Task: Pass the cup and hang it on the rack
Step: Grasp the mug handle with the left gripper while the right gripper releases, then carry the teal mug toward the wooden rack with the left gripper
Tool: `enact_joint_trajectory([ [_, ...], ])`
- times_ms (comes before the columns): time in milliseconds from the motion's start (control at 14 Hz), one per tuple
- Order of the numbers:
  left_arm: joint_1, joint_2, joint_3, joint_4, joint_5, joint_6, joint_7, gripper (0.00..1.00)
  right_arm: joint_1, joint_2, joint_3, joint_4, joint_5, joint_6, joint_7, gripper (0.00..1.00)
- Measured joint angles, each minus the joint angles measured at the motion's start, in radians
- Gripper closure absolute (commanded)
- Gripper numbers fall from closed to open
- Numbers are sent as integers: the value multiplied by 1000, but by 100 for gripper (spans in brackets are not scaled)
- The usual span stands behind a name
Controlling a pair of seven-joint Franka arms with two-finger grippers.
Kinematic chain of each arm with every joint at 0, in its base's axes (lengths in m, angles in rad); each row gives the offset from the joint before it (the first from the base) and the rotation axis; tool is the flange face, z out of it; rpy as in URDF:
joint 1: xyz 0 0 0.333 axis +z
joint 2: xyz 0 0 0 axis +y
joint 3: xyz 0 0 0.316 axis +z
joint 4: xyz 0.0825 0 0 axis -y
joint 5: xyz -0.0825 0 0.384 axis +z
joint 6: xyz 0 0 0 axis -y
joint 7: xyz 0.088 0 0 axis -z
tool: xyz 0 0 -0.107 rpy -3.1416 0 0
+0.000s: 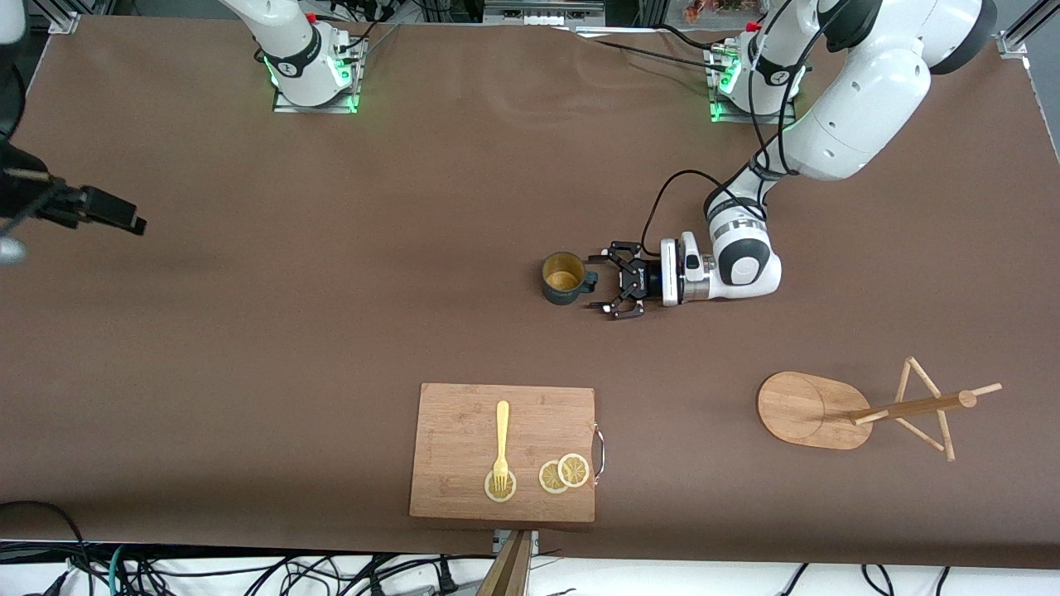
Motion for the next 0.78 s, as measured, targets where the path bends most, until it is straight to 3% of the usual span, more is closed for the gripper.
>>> enact_joint_trajectory([
  [142,0,0,0,14,0,0,2,62,-8,-57,14,-80,-34,34,-38,0],
  [285,-1,0,0,20,0,0,2,91,-14,-70,21,-107,-36,46,-41,0],
  [356,-3,0,0,21,0,0,2,100,-15,-70,24,-108,-36,46,-42,0],
  [783,-1,3,7,23,-21,-3,3,100,-16,-79,32,-86,-30,27,-53,0],
])
